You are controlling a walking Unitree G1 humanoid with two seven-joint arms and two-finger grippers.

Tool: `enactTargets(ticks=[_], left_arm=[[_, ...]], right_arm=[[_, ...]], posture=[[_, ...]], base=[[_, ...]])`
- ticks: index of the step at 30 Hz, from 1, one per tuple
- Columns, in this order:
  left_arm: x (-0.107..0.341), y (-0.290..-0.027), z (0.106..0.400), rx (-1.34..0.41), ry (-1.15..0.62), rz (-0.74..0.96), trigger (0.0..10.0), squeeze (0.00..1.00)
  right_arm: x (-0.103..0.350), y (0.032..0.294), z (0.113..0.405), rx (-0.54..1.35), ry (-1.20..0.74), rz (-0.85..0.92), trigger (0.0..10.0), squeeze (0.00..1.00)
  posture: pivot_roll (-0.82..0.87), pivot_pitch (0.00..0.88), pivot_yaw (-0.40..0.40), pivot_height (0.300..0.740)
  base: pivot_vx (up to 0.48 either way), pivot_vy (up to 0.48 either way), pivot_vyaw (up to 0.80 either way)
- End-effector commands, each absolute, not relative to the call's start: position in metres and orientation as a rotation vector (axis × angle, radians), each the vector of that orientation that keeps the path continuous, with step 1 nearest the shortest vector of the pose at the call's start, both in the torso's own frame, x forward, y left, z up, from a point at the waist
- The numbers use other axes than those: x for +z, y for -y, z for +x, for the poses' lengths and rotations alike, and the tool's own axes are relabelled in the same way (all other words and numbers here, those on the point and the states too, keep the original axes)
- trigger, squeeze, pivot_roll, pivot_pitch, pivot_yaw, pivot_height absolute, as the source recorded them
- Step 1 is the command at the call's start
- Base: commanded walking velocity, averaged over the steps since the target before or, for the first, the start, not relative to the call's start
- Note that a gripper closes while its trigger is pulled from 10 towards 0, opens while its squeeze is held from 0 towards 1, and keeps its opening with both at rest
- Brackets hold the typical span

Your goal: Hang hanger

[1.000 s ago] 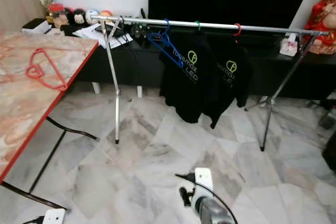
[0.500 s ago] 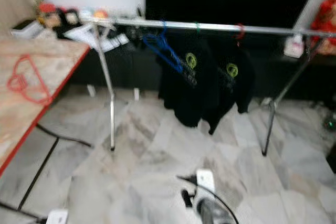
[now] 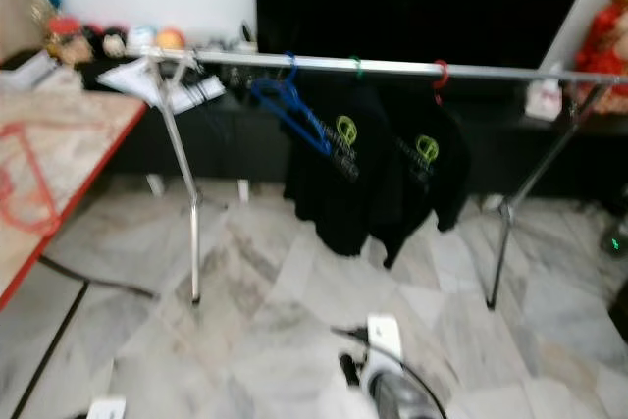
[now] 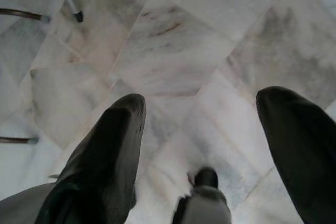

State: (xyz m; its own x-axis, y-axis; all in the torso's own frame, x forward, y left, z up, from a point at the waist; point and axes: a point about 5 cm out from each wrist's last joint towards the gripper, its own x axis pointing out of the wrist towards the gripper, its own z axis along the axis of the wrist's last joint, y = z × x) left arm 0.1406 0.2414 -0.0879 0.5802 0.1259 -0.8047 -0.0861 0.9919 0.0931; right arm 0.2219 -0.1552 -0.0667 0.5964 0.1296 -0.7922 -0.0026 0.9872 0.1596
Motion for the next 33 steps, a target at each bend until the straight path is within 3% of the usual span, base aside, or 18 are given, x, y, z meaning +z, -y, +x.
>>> enactTargets(ticks=[1,33], left_arm=[[-0.091,-0.236,0.137,0.107,-0.954,0.031,10.0,0.00],[-0.090,-0.206,0.158,0.063,-0.924,0.022,10.0,0.00]], right_arm=[[-0.068,0.166,0.219,0.049,-0.938,0.139,10.0,0.00],[-0.068,0.166,0.219,0.059,-0.940,0.133,10.0,0.00]], posture=[[-0.02,0.000,-0.033,0.740],[-0.02,0.000,-0.036,0.740]], base=[[0.300,0.000,0.00],[0.303,0.000,0.00]])
